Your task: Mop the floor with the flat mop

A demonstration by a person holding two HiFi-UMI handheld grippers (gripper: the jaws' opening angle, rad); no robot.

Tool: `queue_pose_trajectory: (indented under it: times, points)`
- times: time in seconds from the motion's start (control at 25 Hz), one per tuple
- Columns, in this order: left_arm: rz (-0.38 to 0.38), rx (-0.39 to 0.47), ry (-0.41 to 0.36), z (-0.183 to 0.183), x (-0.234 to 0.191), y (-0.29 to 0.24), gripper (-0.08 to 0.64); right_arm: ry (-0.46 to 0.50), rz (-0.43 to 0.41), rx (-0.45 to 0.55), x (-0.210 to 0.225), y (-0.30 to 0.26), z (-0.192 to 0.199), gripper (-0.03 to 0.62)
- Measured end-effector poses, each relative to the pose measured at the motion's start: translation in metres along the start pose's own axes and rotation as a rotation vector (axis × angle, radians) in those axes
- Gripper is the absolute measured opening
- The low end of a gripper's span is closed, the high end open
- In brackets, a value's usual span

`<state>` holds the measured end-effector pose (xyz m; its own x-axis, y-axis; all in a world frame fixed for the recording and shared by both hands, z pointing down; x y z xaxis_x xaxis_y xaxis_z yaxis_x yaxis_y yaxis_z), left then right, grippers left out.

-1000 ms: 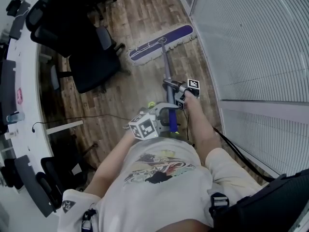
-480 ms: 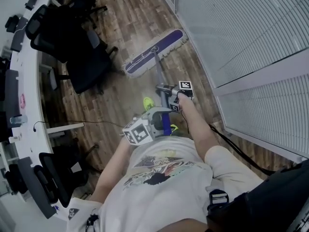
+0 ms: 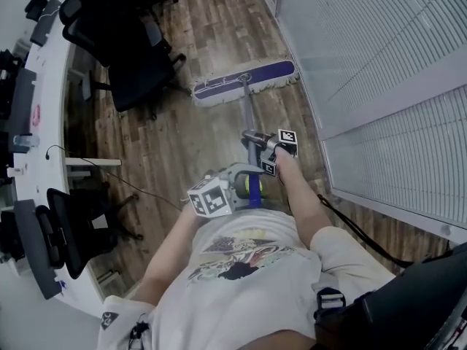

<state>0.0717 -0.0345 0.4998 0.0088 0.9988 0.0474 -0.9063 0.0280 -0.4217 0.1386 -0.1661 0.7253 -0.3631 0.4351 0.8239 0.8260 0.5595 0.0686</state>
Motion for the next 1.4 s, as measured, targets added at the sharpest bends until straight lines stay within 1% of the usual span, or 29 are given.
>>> queue_pose_trajectory:
  times: [0.2, 0.36, 0.56, 0.64, 0.72, 0.84, 0.92, 1.04, 1.28, 1.4]
  points:
    - [0.006, 0.023, 0.006, 0.000, 0.053, 0.000, 0.256, 0.001, 0.005, -0.003, 0.025, 0.032, 0.034, 0.132]
    - [0.001, 0.073, 0.023, -0.002, 0.124, 0.015, 0.256, 0.004, 0.015, 0.010, 0.056, 0.068, 0.092, 0.132]
    - [-0.016, 0.143, 0.047, -0.005, 0.210, 0.045, 0.256, 0.022, 0.029, -0.009, 0.089, 0.100, 0.168, 0.133]
    - [-0.019, 0.163, 0.055, -0.006, 0.244, 0.048, 0.256, 0.016, 0.031, -0.009, 0.106, 0.118, 0.193, 0.133]
    - [-0.024, 0.171, 0.056, -0.006, 0.275, 0.045, 0.256, 0.010, 0.032, -0.006, 0.121, 0.139, 0.214, 0.133]
    - [-0.029, 0.172, 0.049, -0.001, 0.305, 0.040, 0.256, 0.007, 0.025, 0.022, 0.135, 0.157, 0.230, 0.133]
    - [-0.031, 0.168, 0.048, 0.004, 0.312, 0.040, 0.258, 0.006, 0.022, 0.041, 0.143, 0.160, 0.234, 0.133]
    - [-0.026, 0.164, 0.050, 0.009, 0.306, 0.046, 0.258, 0.010, 0.025, 0.035, 0.144, 0.152, 0.231, 0.133]
    - [-0.016, 0.212, 0.074, 0.006, 0.265, 0.065, 0.258, 0.028, 0.029, -0.069, 0.127, 0.118, 0.212, 0.144]
    - [-0.010, 0.209, 0.077, 0.010, 0.233, 0.060, 0.258, 0.024, 0.017, -0.060, 0.112, 0.102, 0.189, 0.147]
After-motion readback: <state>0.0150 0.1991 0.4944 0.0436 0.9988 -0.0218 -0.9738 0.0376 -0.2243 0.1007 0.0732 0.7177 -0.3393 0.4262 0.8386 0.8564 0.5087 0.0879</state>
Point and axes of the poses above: the fingertips, and each gripper's own axes: y backward along the fingers, x to its right, z out of its underside, the point moved 8 cm from there along y, backward along the fingers, and after that the axes turned 8 degrees about -z, right-handed, at the moved point
